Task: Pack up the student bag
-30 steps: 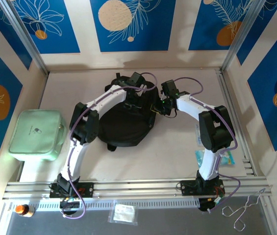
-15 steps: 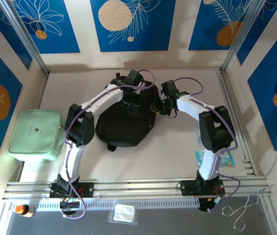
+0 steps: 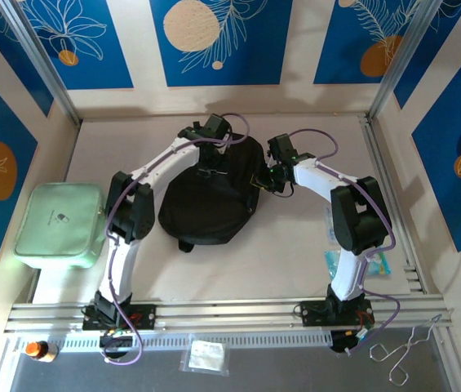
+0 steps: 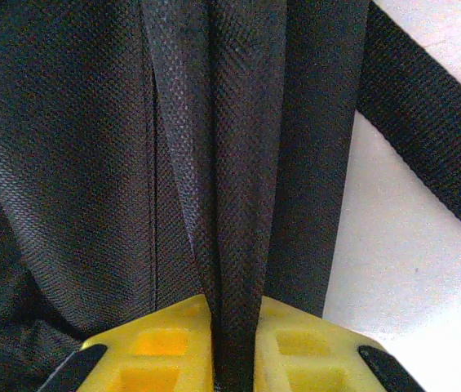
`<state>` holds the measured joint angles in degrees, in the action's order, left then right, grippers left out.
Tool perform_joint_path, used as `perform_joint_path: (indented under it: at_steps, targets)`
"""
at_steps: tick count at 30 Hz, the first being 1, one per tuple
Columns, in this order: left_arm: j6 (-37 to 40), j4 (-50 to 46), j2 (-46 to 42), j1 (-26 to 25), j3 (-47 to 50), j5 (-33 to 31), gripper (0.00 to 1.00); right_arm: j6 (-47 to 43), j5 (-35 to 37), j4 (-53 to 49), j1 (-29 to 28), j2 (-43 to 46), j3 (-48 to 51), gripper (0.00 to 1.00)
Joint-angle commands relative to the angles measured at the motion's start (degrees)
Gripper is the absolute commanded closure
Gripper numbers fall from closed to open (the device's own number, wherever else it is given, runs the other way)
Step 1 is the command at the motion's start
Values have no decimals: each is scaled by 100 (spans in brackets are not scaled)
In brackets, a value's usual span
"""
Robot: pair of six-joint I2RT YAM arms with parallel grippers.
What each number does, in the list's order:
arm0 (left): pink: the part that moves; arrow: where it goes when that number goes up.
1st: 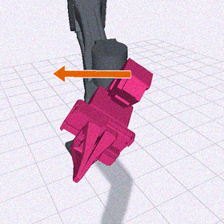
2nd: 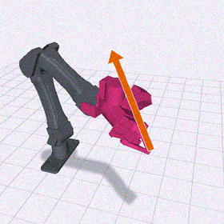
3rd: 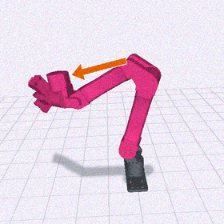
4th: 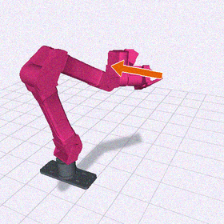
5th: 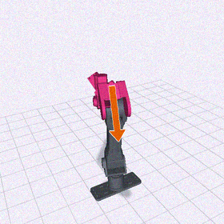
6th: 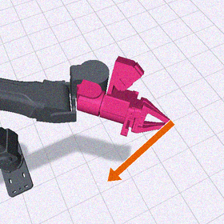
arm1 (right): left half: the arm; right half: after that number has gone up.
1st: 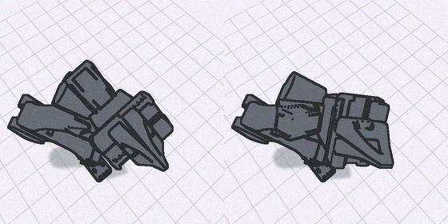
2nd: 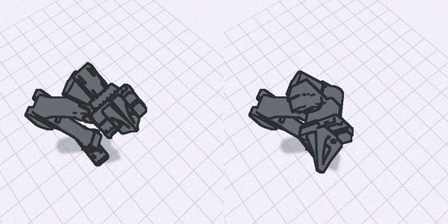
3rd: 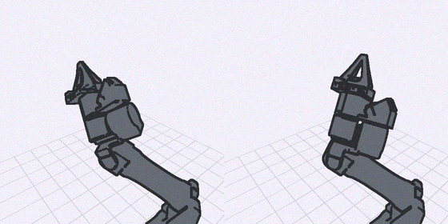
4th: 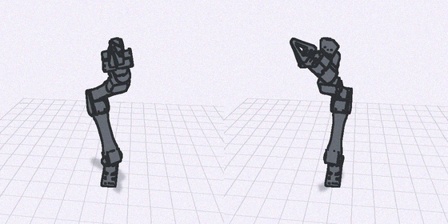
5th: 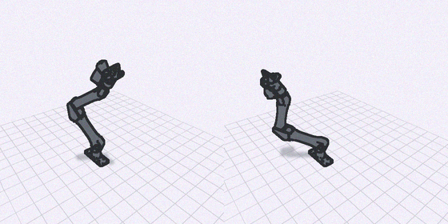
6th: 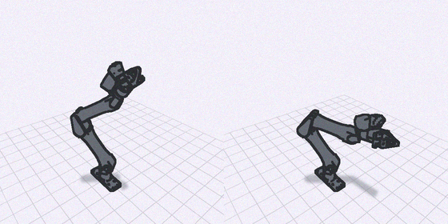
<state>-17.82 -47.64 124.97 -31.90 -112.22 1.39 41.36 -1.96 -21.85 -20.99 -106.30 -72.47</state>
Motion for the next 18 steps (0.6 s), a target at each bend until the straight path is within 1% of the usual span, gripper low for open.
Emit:
perform_joint_path:
  at_steps: [1, 5, 12, 14, 18]
  targets:
    - [-85, -129, 64, 264, -231, -306, 100, -101, 224, -301, -28, 178, 145, 84]
    - [-1, -152, -213, 463, 84, -551, 100, -219, 486, -395, 3, 171, 145, 87]
    - [-1, 99, -1135, 1033, 1460, -850, 100, -647, 799, -421, 73, 206, 101, 88]
    - [-40, 249, -1342, 1184, 1822, -807, 100, -757, 811, -392, 72, 224, 110, 88]
    - [-144, 276, -1520, 1389, 2149, -917, 100, -896, 828, -383, 65, 142, 4, 88]
